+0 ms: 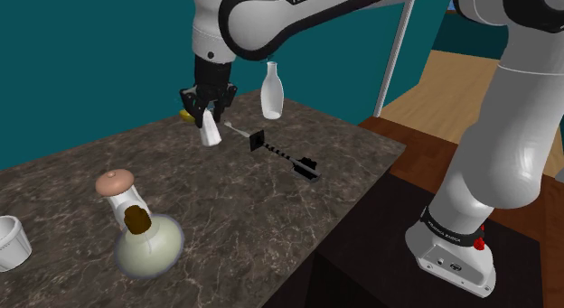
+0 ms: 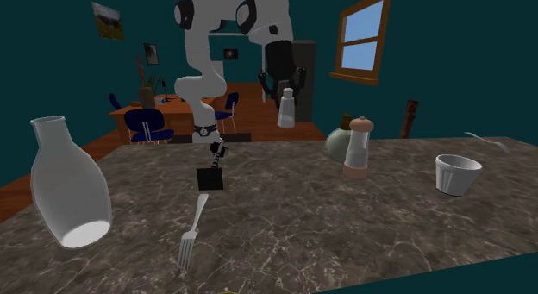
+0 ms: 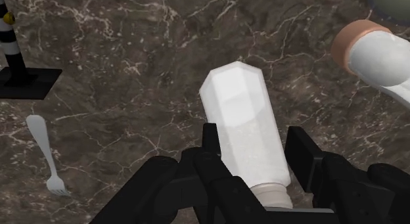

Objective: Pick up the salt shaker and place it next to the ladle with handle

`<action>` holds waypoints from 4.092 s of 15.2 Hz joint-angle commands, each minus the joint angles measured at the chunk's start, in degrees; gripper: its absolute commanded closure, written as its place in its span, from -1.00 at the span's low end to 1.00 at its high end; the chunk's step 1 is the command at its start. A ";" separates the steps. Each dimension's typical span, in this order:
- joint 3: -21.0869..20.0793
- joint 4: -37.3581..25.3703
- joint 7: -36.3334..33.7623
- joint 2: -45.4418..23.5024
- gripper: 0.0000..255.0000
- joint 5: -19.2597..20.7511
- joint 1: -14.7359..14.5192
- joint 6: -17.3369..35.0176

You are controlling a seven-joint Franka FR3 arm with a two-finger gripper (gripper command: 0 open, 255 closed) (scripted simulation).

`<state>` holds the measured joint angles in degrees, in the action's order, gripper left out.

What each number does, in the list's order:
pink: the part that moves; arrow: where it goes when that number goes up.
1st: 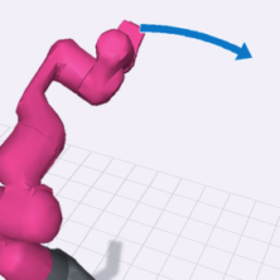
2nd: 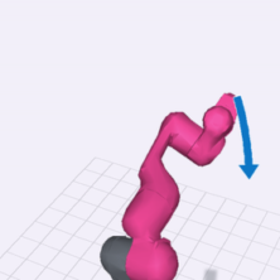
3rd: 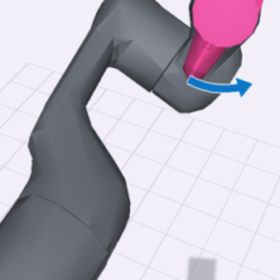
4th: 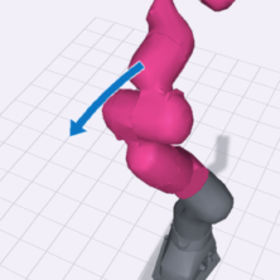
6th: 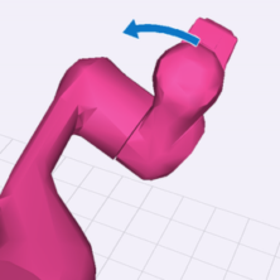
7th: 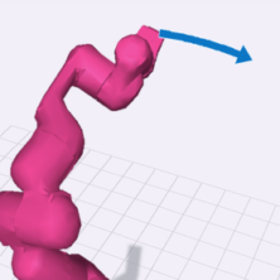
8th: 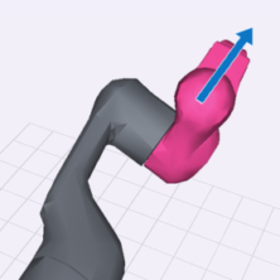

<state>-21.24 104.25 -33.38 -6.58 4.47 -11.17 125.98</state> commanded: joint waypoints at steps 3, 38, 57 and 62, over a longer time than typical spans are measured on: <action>0.46 -2.00 1.48 -0.16 1.00 -0.47 0.69 -1.81; 9.85 -43.04 31.77 -31.43 1.00 -4.06 17.12 -13.04; 10.02 -31.09 32.65 -33.12 1.00 -4.10 17.71 0.49; 10.13 -29.30 32.84 -34.39 1.00 -4.01 17.72 3.53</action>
<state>-11.16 75.13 -0.50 -40.40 0.39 6.67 129.08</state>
